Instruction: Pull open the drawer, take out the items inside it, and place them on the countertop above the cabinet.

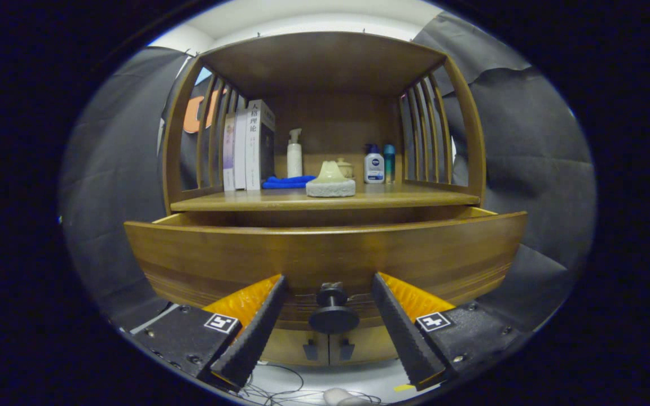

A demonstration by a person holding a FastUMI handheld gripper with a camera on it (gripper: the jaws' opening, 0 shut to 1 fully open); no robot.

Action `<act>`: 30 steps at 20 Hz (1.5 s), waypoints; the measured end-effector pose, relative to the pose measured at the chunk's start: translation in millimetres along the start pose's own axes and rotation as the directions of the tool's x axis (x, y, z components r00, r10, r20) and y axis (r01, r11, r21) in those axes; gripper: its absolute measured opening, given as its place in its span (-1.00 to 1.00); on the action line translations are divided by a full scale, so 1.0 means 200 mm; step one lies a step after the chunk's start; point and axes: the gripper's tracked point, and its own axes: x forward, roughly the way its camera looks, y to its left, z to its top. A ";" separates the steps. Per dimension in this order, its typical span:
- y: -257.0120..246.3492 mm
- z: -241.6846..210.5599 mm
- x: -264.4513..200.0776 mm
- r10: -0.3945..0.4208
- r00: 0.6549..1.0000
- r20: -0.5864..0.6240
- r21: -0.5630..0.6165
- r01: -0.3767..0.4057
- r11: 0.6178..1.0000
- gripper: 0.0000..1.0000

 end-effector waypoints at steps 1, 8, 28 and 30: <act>0.00 0.01 0.03 -0.002 1.000 -0.003 -0.001 0.002 1.000 1.00; 0.01 0.08 0.20 -0.002 1.000 0.012 -0.009 0.002 1.000 1.00; -0.01 0.14 0.37 0.002 0.999 -0.040 -0.008 -0.003 1.000 1.00; -0.02 0.19 0.32 -0.001 1.000 -0.024 -0.012 0.001 1.000 1.00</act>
